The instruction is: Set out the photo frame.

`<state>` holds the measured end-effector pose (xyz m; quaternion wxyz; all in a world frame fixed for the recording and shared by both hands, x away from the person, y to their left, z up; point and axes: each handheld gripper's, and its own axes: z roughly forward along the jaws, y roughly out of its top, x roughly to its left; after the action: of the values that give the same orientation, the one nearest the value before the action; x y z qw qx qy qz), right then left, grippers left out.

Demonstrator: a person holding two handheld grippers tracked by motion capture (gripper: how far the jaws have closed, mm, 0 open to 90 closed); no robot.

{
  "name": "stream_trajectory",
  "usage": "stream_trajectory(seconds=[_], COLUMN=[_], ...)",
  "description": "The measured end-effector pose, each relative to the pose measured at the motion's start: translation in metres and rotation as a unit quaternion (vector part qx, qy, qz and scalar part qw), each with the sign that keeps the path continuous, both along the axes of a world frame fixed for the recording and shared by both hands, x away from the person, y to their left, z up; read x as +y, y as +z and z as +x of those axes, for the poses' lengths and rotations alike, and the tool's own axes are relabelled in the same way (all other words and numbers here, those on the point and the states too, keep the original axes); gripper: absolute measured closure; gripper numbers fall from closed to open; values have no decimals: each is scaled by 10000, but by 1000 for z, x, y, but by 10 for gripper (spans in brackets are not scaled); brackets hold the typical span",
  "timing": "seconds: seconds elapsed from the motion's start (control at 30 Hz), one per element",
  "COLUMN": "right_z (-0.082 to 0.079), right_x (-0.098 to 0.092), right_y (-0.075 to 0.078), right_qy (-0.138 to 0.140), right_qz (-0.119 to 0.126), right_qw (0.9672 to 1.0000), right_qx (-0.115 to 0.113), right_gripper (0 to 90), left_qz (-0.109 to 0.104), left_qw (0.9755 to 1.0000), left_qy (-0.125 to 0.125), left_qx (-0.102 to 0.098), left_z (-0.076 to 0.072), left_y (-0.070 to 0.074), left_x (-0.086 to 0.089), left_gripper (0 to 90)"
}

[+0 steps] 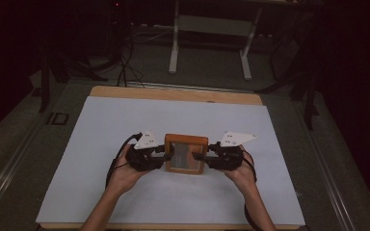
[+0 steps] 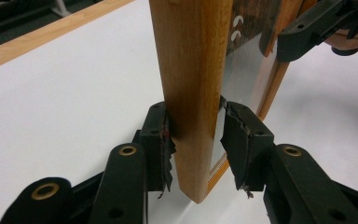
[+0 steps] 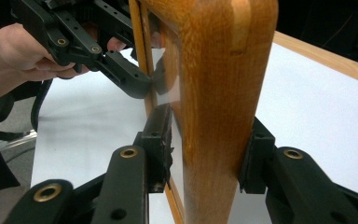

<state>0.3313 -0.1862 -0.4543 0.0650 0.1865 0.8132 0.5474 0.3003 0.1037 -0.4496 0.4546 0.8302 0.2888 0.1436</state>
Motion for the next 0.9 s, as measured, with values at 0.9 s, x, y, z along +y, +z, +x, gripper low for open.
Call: stream_trajectory(seconds=[0.9], right_z=[14], right_x=[22], right_y=[-26], right_qy=[176], right_qz=[86], right_qw=[9987], right_qx=[461], right_gripper=[597], left_qz=[173], left_qw=[9989], left_qy=[269], left_qx=[356], left_z=[0], left_y=[-15], left_x=[17], left_gripper=[630])
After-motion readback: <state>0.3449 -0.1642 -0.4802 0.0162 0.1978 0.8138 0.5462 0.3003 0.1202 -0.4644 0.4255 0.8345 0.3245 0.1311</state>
